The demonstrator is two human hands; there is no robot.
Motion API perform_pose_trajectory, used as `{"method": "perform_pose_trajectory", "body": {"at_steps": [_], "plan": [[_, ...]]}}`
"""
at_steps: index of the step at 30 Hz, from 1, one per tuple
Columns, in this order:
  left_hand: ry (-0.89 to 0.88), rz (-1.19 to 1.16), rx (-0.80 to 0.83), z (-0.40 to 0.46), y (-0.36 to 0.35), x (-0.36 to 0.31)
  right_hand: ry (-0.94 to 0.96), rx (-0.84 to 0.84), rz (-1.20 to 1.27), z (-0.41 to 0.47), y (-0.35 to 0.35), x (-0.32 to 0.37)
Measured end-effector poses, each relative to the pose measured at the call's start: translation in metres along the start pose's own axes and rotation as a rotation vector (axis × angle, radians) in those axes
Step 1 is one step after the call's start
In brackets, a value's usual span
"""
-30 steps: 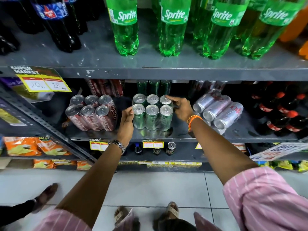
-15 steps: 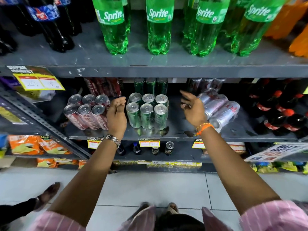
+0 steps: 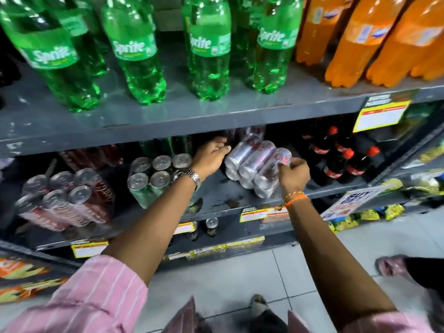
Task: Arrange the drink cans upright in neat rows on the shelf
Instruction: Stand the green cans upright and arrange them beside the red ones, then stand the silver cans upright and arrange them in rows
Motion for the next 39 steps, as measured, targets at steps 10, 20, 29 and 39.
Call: {"method": "perform_pose_trajectory", "body": {"at_steps": [10, 20, 29, 39], "plan": [[0.176, 0.328, 0.142, 0.059, -0.079, -0.015, -0.339, 0.389, -0.039, 0.095, -0.027, -0.067], [0.377, 0.123, 0.131, 0.067, -0.069, 0.022, -0.306, 0.431, -0.049, 0.069, -0.015, -0.014], [0.235, -0.076, -0.063, 0.042, -0.057, 0.025, -0.158, 0.587, -0.128, 0.078, -0.012, 0.02], [0.079, -0.01, -0.256, -0.008, -0.077, 0.045, 0.225, 0.694, -0.224, 0.075, 0.01, 0.01]]}}
Point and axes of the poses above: each hand's wrist, its own z-axis towards the middle knuckle, its own y-axis out of the back of the hand, x = y × z, the point moved 1 cm from there along z, towards the middle knuckle, and after that the axes turned 1 degree about x, right-handed, at the moved point
